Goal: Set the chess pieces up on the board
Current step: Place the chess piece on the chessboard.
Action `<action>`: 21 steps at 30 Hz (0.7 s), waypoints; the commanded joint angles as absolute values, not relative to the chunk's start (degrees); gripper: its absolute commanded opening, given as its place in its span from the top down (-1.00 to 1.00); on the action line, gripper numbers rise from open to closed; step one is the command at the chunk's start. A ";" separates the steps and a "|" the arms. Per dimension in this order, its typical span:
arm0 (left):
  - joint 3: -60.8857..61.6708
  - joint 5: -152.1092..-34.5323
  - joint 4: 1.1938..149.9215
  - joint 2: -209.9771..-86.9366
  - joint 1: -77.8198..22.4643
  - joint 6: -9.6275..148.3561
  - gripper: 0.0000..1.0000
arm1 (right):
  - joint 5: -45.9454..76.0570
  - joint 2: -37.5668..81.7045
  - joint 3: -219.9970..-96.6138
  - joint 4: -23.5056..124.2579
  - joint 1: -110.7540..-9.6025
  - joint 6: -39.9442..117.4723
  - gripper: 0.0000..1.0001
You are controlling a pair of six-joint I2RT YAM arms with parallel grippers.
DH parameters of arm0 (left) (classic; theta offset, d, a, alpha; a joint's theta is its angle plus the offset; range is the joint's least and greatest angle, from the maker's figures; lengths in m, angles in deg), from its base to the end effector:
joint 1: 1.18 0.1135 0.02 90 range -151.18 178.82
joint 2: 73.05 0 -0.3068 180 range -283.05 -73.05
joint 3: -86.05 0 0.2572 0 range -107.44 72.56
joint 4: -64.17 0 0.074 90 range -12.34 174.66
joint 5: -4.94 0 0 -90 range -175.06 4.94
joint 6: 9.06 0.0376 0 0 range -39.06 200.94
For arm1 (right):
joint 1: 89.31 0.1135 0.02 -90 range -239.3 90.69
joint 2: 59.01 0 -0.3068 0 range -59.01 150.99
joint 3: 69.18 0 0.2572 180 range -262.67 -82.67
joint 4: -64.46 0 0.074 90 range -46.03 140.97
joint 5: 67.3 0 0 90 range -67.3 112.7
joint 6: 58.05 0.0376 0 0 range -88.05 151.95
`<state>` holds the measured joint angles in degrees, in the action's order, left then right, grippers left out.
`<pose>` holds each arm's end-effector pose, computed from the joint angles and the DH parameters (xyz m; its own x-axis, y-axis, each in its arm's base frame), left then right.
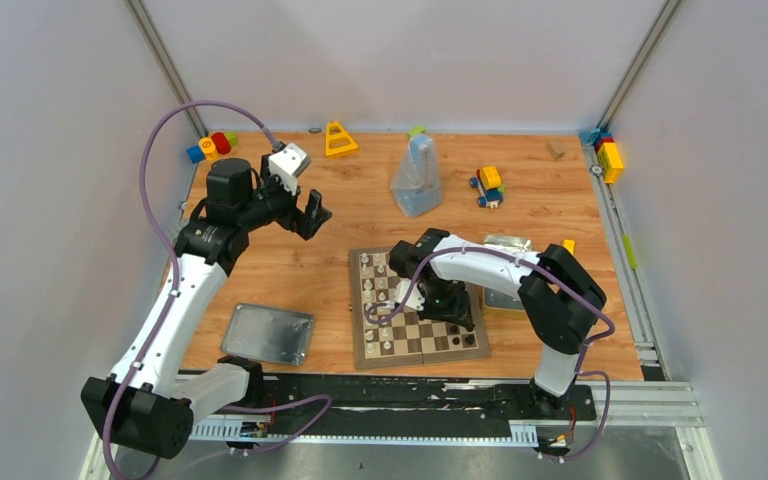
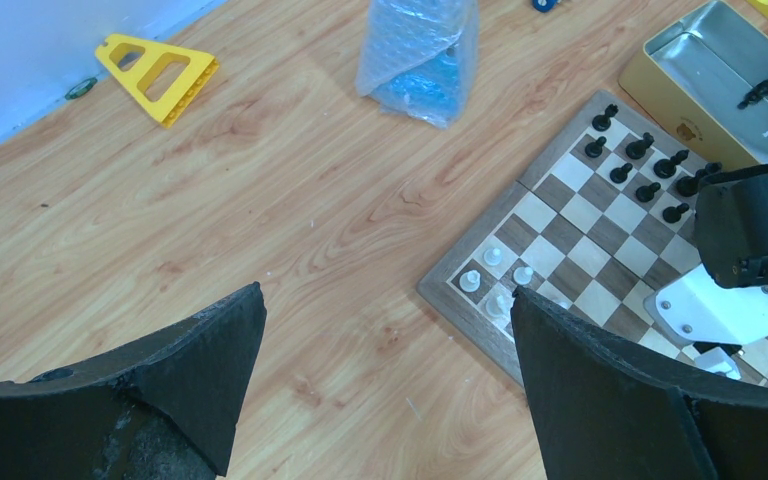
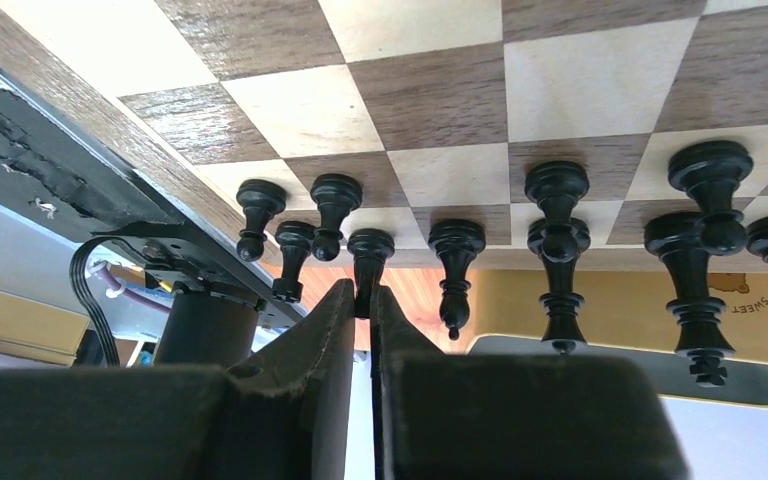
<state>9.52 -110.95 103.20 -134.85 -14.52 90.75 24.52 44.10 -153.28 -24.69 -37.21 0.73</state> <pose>0.2123 -0.0672 0.4049 -0.2932 0.2271 -0.9287 0.6543 0.7559 -0.0218 0.1840 0.2344 0.2225 -0.0872 -0.9554 0.2822 -0.9822 0.1298 0.1357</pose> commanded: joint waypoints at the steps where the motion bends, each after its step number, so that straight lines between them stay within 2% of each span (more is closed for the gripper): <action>1: 8.88 -111.65 102.08 -133.51 -14.10 91.85 -1.00 | 23.64 44.08 -155.98 -25.04 -36.59 1.57 0.89; 21: 8.86 -111.61 102.23 -133.47 -14.10 92.06 -1.00 | 23.92 44.66 -155.14 -24.14 -36.37 1.28 0.83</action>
